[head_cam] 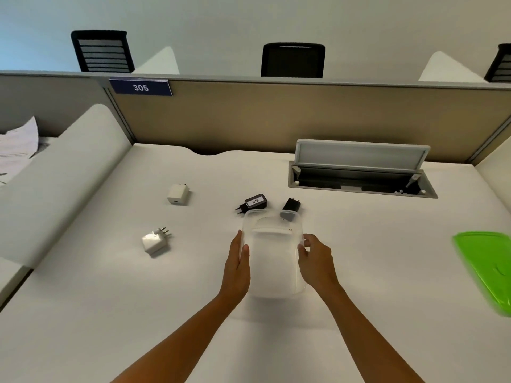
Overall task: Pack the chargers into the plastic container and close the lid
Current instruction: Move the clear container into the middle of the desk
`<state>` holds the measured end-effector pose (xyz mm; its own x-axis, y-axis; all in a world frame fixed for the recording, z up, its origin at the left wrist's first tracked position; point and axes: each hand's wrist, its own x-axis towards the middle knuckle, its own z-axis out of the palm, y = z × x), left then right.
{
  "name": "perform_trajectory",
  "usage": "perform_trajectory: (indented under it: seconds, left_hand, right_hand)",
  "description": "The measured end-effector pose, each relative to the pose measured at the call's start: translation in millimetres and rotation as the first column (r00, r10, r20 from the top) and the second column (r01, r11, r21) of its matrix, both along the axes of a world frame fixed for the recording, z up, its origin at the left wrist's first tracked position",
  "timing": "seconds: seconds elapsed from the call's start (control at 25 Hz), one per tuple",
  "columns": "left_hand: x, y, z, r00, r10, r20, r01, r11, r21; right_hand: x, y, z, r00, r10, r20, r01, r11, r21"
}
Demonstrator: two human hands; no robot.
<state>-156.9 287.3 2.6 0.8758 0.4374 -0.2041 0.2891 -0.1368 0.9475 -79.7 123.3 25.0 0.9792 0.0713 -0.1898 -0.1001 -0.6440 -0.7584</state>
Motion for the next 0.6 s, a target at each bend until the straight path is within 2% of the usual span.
perform_trajectory:
  seconds: [0.6]
  left_hand:
    - [-1.6, 53.1, -5.5, 0.997, 0.076, 0.002, -0.076, 0.997, -0.030]
  right_hand:
    - [5.1, 47.9, -11.5, 0.997, 0.075, -0.023, -0.075, 0.997, 0.008]
